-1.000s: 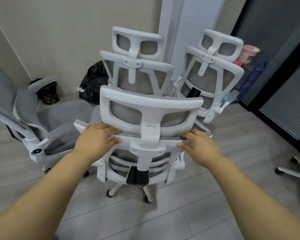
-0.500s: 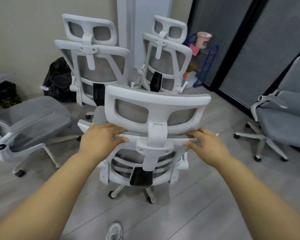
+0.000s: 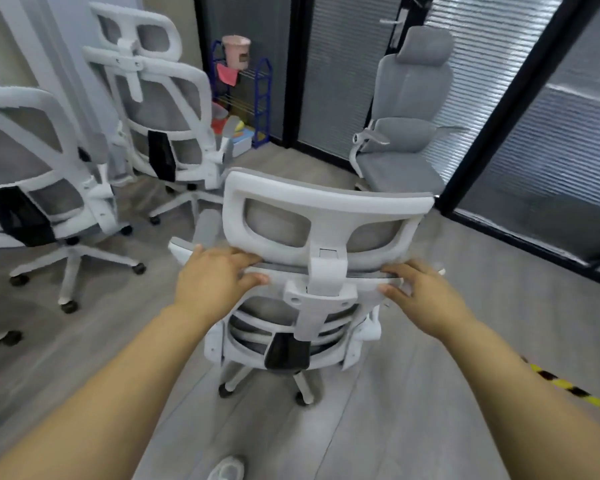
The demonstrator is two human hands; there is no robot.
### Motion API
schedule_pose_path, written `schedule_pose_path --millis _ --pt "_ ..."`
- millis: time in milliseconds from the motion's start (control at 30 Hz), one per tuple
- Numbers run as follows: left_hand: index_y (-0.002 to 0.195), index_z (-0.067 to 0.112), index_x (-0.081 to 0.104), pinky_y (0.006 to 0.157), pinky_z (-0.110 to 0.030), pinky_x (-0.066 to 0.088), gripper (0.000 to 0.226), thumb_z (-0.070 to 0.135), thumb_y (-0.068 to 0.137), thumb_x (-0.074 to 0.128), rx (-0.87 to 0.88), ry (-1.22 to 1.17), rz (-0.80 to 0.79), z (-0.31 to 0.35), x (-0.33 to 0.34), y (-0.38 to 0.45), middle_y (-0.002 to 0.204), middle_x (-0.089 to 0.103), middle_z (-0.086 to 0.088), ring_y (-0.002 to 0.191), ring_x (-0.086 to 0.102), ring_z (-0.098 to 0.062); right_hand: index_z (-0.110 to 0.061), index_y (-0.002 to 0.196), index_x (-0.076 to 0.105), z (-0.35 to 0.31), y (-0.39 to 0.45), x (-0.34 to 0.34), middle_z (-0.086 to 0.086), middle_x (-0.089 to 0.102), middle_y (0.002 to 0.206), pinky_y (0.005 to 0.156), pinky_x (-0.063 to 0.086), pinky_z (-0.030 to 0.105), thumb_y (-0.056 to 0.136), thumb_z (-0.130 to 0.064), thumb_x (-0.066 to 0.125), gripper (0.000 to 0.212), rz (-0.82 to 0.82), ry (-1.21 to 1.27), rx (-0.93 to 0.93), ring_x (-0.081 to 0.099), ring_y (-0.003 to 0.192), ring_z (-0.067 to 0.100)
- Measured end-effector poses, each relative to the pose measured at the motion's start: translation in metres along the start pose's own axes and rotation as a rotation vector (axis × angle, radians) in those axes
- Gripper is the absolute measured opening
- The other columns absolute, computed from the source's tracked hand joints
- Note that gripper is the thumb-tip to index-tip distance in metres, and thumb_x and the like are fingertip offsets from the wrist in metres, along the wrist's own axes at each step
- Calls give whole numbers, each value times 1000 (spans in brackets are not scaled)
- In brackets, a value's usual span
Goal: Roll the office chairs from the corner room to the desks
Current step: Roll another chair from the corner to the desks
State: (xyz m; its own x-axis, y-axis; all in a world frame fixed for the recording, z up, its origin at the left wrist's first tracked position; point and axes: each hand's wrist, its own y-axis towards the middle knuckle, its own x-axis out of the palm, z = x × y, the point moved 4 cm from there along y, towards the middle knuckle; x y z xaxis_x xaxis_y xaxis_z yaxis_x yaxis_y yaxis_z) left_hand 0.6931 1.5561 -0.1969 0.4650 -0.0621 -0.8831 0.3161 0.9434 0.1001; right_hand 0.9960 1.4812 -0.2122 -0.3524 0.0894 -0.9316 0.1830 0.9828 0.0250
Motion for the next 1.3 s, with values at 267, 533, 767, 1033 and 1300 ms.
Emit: schedule_pose_path --millis 267,533,767,1033,1300 --pt "114 27 67 107 -39 28 34 42 83 65 333 -74 -136 105 62 40 123 64 3 118 51 -18 -26 128 53 89 -89 -35 -3 51 124 87 42 35 92 -43 52 40 128 0 332 45 117 22" --pt "120 22 63 110 -42 24 39 42 86 60 669 -99 -346 209 132 59 129 59 -1 121 49 -21 -27 125 55 133 -185 -56 -3 50 125 88 41 35 91 -46 51 39 282 -41 674 45 118 19" --pt "123 22 61 111 -40 21 38 37 87 61 945 -121 -490 295 173 33 131 58 -3 124 46 -22 -28 125 57 138 -277 -62 0 54 119 83 37 29 91 -43 54 37 431 -33 953 47 114 20" --pt "117 20 65 102 -40 33 51 51 80 46 1265 -138 -648 373 199 -39 118 63 -4 115 52 -25 -25 120 60 120 -383 -55 -2 55 115 79 38 29 89 -43 57 36 601 -22 1251 48 112 20" --pt "108 18 69 102 -46 36 48 47 74 53 1411 -246 -810 436 218 -134 107 67 -7 108 55 -25 -28 118 60 96 -491 -45 -4 53 114 82 44 37 88 -45 57 35 704 -50 1484 45 112 23"
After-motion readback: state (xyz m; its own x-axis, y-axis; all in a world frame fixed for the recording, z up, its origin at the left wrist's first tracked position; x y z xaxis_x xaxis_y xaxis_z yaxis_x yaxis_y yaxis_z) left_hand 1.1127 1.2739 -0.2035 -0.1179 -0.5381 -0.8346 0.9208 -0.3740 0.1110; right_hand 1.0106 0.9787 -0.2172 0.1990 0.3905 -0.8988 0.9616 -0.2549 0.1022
